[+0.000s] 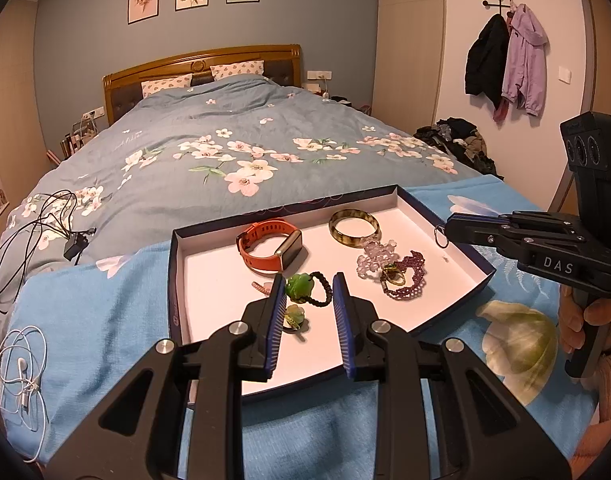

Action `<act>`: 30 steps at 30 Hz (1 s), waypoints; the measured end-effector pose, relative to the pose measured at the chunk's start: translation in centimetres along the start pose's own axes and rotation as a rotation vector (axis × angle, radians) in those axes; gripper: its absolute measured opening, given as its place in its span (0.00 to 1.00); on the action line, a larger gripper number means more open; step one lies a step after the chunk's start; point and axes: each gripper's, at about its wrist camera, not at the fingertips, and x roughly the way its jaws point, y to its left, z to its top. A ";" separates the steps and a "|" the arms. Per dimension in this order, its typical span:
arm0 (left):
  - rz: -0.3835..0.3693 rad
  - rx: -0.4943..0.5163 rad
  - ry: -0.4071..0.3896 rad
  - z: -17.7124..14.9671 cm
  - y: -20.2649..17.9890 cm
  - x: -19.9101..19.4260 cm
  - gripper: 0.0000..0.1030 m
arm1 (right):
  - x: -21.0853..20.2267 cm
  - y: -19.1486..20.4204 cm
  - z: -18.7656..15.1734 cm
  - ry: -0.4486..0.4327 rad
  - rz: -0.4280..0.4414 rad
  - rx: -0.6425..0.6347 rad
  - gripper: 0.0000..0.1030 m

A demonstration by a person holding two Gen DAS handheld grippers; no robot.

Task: Organize jewelry
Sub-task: 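Hold the silver ring over the box with the right tool while the left tool lowers the green ring inside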

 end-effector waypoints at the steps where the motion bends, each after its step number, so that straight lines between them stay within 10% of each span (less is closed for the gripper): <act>1: 0.001 0.000 0.001 0.0 0.0 0.1 0.23 | 0.0 -0.1 -0.1 0.001 0.000 0.002 0.03; 30: 0.017 -0.010 0.042 -0.4 0.1 1.9 0.23 | 0.9 -0.4 -0.2 0.029 -0.009 0.012 0.03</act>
